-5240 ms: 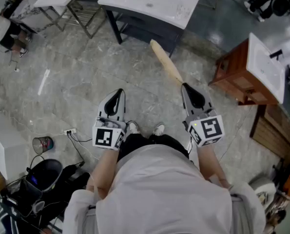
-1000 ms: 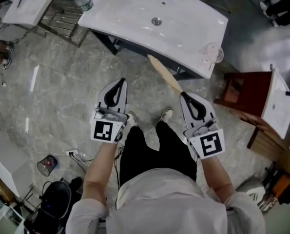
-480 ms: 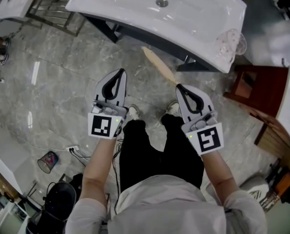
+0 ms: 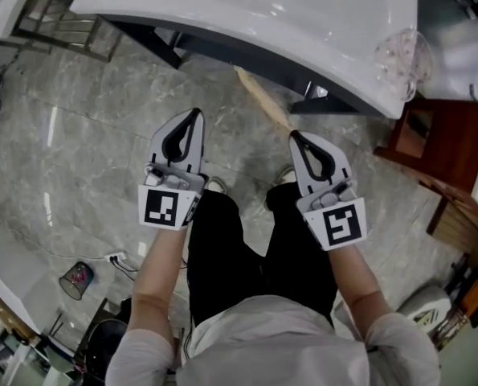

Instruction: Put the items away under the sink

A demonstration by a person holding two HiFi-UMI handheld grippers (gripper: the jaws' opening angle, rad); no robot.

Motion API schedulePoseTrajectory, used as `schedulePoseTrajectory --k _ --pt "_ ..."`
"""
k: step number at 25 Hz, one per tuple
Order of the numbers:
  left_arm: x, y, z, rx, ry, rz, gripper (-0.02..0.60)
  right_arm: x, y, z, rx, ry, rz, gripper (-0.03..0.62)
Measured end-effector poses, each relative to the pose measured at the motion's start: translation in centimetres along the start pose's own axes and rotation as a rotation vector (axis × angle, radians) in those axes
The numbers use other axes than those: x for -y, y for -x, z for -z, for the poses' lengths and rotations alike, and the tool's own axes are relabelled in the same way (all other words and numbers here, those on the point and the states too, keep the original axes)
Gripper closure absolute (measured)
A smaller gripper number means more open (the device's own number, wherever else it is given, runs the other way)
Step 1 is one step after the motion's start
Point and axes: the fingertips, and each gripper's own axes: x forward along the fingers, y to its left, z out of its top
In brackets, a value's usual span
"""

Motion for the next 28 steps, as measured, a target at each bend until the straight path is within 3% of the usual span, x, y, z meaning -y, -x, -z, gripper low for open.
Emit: schedulePoseTrajectory --k 17,28 --pt "-1.9 -6.6 13.7 0.0 -0.015 0.03 0.578 4.0 -7.6 12.0 0.07 -0.007 0.071 0.56" --pt "-2.5 -9.2 17.5 0.047 -0.021 0.038 0.578 8.3 -12.4 16.7 0.111 0.014 0.154 0.56"
